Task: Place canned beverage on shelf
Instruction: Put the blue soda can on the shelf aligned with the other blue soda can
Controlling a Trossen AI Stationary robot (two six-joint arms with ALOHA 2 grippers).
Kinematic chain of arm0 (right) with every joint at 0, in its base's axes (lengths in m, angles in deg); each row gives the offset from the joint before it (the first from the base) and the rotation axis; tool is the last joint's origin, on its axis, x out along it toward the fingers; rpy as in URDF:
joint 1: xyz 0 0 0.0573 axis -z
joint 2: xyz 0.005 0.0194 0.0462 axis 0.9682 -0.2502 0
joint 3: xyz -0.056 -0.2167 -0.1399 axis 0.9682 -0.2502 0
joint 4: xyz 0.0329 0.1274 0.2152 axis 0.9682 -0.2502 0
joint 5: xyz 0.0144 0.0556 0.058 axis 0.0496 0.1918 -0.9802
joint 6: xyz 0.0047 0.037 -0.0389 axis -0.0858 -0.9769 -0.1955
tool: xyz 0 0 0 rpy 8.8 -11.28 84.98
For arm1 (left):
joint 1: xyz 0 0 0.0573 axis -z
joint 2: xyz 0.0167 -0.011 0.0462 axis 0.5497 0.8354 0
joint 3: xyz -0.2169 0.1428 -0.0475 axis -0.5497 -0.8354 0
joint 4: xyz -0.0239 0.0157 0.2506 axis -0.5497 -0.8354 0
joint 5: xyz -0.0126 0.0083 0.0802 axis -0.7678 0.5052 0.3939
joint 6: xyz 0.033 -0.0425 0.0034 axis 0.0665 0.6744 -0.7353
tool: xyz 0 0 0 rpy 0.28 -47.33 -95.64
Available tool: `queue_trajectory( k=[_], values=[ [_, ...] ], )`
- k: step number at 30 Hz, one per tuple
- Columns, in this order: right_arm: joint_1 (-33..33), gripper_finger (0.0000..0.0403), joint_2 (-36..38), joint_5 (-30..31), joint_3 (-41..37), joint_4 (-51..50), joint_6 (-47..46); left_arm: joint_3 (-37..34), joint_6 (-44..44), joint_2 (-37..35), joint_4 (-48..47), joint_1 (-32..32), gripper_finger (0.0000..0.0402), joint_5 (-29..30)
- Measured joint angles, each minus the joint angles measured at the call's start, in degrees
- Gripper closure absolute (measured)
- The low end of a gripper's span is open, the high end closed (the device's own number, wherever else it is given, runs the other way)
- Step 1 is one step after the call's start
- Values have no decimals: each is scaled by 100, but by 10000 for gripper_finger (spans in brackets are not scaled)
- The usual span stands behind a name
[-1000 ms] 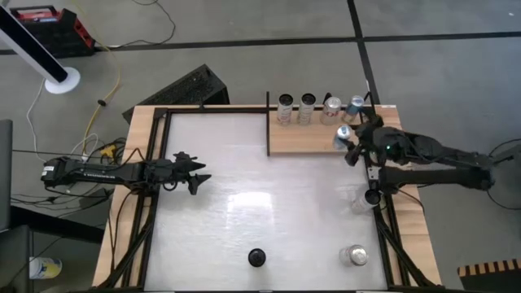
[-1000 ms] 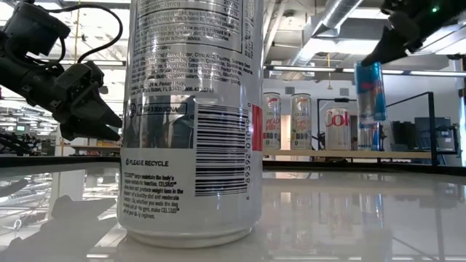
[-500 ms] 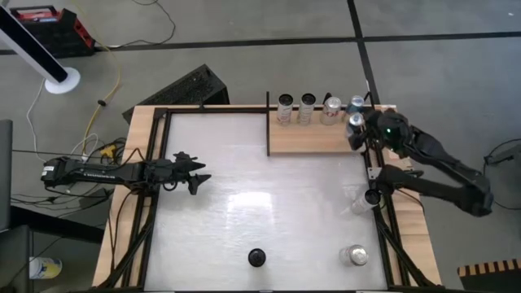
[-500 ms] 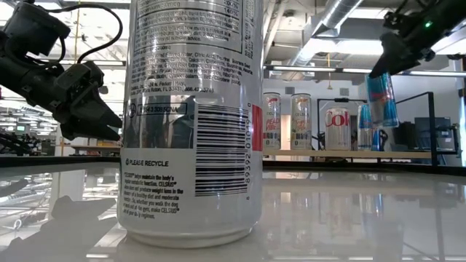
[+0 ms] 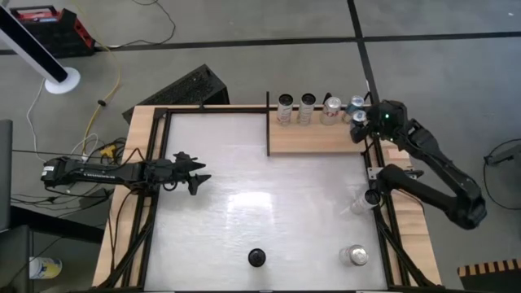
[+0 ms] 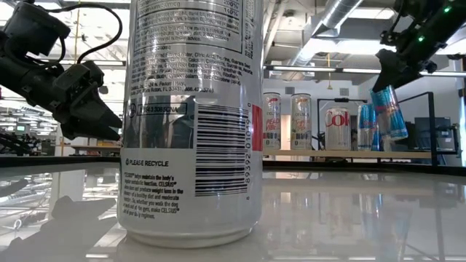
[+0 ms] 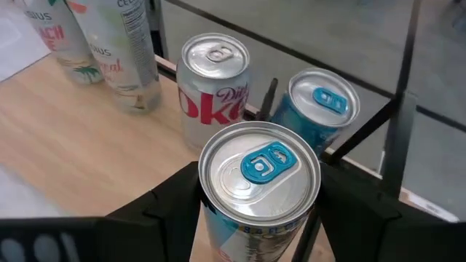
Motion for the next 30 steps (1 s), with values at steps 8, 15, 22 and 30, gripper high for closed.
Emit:
queue_trajectory(
  k=[8,15,22,30],
  values=[
    [783,143,-270,-830,-96,138,305,0,7,0,0,0,125,0],
    [814,143,-183,-1106,-76,141,338,0,32,0,0,0,125,-1],
    [801,142,-226,-911,-76,140,314,0,46,-1,0,2,125,-1],
    [801,142,-198,-937,-76,142,318,0,46,-2,0,2,125,-4]
  ],
)
